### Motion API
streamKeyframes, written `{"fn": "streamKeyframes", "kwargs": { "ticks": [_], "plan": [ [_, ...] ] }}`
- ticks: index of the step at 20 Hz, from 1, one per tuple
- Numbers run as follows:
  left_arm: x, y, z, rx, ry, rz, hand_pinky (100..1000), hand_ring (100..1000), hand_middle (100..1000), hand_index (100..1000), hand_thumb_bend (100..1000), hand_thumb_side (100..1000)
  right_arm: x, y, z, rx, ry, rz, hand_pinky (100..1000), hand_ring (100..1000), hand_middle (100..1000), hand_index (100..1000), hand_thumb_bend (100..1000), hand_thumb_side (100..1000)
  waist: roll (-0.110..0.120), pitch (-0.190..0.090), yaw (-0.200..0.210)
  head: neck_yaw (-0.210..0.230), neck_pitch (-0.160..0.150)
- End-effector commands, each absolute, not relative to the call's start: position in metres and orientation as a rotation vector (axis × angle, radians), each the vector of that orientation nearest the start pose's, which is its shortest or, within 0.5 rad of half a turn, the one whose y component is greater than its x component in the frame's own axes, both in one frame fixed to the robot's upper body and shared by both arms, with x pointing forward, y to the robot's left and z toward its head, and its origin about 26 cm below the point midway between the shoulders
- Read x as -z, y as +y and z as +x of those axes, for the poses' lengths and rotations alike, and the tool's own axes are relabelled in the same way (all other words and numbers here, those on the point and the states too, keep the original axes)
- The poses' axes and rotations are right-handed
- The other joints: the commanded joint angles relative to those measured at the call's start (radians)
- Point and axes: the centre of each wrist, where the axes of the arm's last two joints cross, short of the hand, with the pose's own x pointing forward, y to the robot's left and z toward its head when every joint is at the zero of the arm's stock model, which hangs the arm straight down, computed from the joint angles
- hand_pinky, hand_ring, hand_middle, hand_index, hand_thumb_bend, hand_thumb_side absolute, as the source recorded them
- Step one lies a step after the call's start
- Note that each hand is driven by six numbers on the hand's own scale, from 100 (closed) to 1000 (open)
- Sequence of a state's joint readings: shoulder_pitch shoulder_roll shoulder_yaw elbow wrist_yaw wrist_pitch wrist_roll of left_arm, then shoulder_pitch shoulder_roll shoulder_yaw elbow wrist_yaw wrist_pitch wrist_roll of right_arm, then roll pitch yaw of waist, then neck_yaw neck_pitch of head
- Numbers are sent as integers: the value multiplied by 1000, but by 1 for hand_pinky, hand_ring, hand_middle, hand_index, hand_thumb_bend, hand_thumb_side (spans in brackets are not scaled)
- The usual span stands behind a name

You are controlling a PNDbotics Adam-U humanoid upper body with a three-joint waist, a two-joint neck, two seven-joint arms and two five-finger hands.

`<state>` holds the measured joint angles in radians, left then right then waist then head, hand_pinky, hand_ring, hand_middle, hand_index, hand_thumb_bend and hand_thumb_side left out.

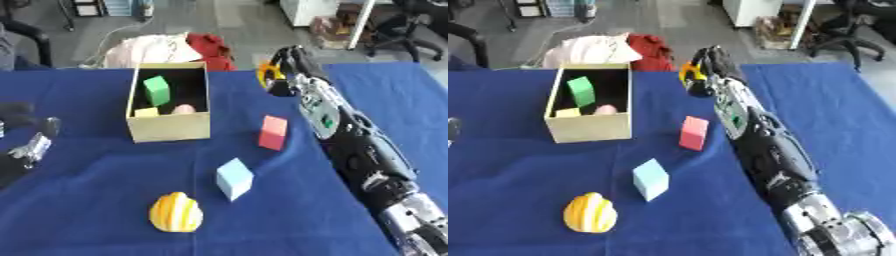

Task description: Pick up objects on the table and place them in the box.

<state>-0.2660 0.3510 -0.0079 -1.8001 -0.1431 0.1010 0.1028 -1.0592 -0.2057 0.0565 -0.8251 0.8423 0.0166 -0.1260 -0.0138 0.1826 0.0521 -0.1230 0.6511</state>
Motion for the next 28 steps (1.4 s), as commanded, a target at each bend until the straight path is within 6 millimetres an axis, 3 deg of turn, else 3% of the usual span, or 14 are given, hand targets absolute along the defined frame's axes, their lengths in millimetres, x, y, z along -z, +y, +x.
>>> {"fn": "streamKeyframes", "kwargs": {
  "ticks": [1,5,9,12,13,14,18,21,28],
  "plan": [
    [-156,283,323,334,-1987,450,859,671,670,711,502,425,-228,-161,491,-942,-1929,-884,766,543,279,387,100,100,-2,-12,4,-6,-2],
    [-157,281,323,339,-1990,444,860,671,671,711,499,425,-235,-128,484,-1084,-1989,-763,770,548,286,393,100,100,-4,-13,12,-12,-2],
    [-157,280,323,343,-1993,437,860,670,670,711,495,426,-229,-100,477,-1249,-1996,-707,785,581,346,453,100,100,-5,-15,23,-22,-5],
    [-157,279,323,343,-1993,435,860,669,670,710,498,425,-215,-89,475,-1350,-1947,-677,811,645,508,614,100,100,-5,-16,29,-25,-7],
    [-157,279,324,343,-1993,434,860,669,669,710,498,425,-211,-87,476,-1381,-1925,-678,818,670,567,679,100,155,-6,-17,30,-26,-7],
    [-157,279,324,342,-1992,434,860,669,669,710,499,425,-208,-87,476,-1409,-1903,-683,824,690,624,736,100,215,-7,-17,30,-26,-7],
    [-156,280,323,340,-1989,436,860,668,669,710,499,426,-200,-93,478,-1416,-1863,-707,827,700,697,804,100,435,-8,-18,28,-22,-8],
    [-155,281,323,337,-1984,442,861,668,669,711,499,426,-200,-102,480,-1374,-1868,-717,827,697,700,811,100,450,-9,-20,21,-17,-7],
    [-152,285,322,334,-1970,456,861,670,669,711,494,428,-219,-131,479,-1362,-1908,-707,831,697,696,820,100,381,-12,-29,-5,-5,-2]
  ]
}}
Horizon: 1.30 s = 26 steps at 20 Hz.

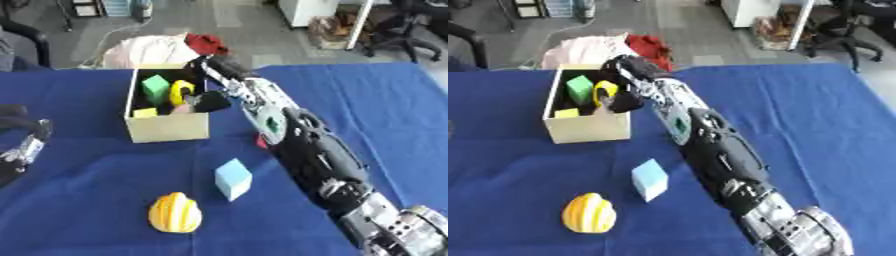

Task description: Pick up objects on the table and place them in the box.

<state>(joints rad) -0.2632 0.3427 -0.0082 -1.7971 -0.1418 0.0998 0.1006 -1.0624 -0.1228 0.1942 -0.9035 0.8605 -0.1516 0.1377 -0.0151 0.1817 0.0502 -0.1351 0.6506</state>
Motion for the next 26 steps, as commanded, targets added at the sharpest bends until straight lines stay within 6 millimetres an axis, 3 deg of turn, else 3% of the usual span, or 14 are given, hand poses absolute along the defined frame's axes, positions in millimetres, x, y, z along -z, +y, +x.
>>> {"fn": "streamKeyframes", "kwargs": {
  "ticks": [1,7,13,20,26],
  "plan": [
    [-151,286,321,333,-1966,460,862,671,670,711,493,428,-223,-137,478,-1375,-1909,-699,832,699,700,824,100,381,-12,-30,-8,10,0],
    [-147,291,320,335,-1949,478,863,674,672,712,491,431,-234,-178,465,-1530,-1829,-644,862,770,792,897,100,477,-22,-38,-34,26,9],
    [-146,294,319,336,-1941,488,864,674,673,712,487,434,-217,-216,456,-1610,-1641,-573,890,822,869,947,100,654,-26,-38,-52,34,10],
    [-146,294,319,340,-1939,488,864,675,674,714,484,438,-187,-230,451,-1695,-1469,-563,908,872,917,980,100,720,-25,-38,-55,37,8],
    [-144,295,318,339,-1935,488,865,675,675,714,481,439,-164,-235,449,-1721,-1401,-566,909,879,919,984,100,703,-24,-38,-53,37,5]
  ]
}}
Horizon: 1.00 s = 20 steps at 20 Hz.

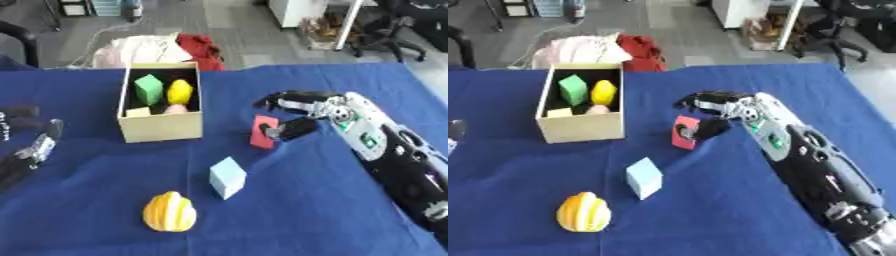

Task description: Pick up objects on the table and place them in the box.

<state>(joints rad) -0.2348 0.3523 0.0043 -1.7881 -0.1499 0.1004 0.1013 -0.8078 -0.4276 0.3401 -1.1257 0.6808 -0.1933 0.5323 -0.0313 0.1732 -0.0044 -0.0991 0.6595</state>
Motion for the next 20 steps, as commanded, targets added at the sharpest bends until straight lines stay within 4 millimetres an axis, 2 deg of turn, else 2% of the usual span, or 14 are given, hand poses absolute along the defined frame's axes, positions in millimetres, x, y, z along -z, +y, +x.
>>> {"fn": "streamKeyframes", "kwargs": {
  "ticks": [1,6,7,11,14,19,20],
  "plan": [
    [-144,295,318,339,-1935,488,865,675,675,714,480,439,-161,-236,450,-1723,-1394,-571,909,880,920,985,100,696,-7,-30,2,1,-4],
    [-144,295,318,340,-1934,485,865,675,675,715,479,439,-153,-234,451,-1730,-1388,-607,903,875,908,979,100,648,-5,-30,3,0,-6],
    [-144,295,318,339,-1934,486,865,675,675,715,478,439,-152,-234,451,-1731,-1393,-616,899,871,897,971,100,600,-5,-30,4,-1,-7],
    [-144,294,319,339,-1933,483,865,676,676,715,476,440,-151,-228,452,-1737,-1408,-672,897,871,896,971,100,560,-4,-29,5,-4,-8],
    [-144,294,318,338,-1935,483,865,676,675,715,474,440,-152,-226,453,-1712,-1449,-715,895,866,891,970,100,562,-3,-29,7,-4,-10],
    [-144,295,318,336,-1935,485,866,676,676,715,473,440,-167,-222,452,-1662,-1544,-756,902,870,900,973,100,567,-4,-28,8,-5,-10],
    [-144,295,318,336,-1935,486,866,676,676,715,473,440,-170,-222,451,-1653,-1559,-760,903,871,903,974,100,605,-4,-28,8,-5,-10]
  ]
}}
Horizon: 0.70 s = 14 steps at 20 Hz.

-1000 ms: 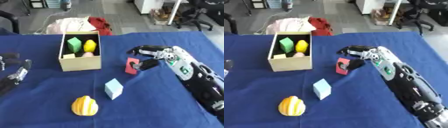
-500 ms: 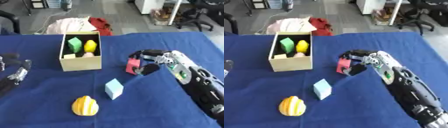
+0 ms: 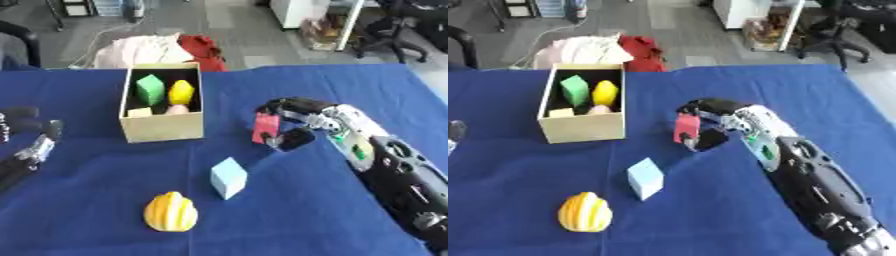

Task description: Pick up objects on the table and place them in the box.

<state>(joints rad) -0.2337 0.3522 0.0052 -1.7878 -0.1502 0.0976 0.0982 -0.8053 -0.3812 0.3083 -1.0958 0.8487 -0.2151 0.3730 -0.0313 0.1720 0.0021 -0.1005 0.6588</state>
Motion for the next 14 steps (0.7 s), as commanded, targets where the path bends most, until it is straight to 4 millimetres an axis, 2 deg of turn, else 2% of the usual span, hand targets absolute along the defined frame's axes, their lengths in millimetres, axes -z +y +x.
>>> {"fn": "streamKeyframes", "kwargs": {
  "ticks": [1,4,8,9,10,14],
  "plan": [
    [-144,295,318,336,-1935,486,866,676,676,715,473,440,-173,-221,450,-1647,-1569,-763,904,873,903,975,100,570,-4,-27,1,-4,-10],
    [-144,295,318,336,-1935,486,866,676,676,715,472,440,-173,-222,450,-1650,-1557,-760,907,878,908,978,100,586,-5,-27,2,-5,-9],
    [-144,295,318,337,-1936,486,866,676,676,715,471,440,-160,-224,452,-1705,-1476,-726,916,896,936,994,100,638,-5,-27,3,-5,-10],
    [-144,295,318,337,-1936,486,866,676,676,715,470,440,-157,-225,452,-1723,-1456,-721,919,901,942,999,152,616,-5,-27,3,-5,-9],
    [-144,295,318,338,-1935,486,866,676,676,715,469,440,-154,-226,453,-1743,-1435,-717,920,905,950,1000,166,647,-4,-27,3,-6,-9],
    [-144,295,318,338,-1934,485,866,676,676,716,469,441,-147,-228,455,-1819,-1370,-729,922,916,963,1000,265,634,-4,-27,3,-7,-9]
  ]
}}
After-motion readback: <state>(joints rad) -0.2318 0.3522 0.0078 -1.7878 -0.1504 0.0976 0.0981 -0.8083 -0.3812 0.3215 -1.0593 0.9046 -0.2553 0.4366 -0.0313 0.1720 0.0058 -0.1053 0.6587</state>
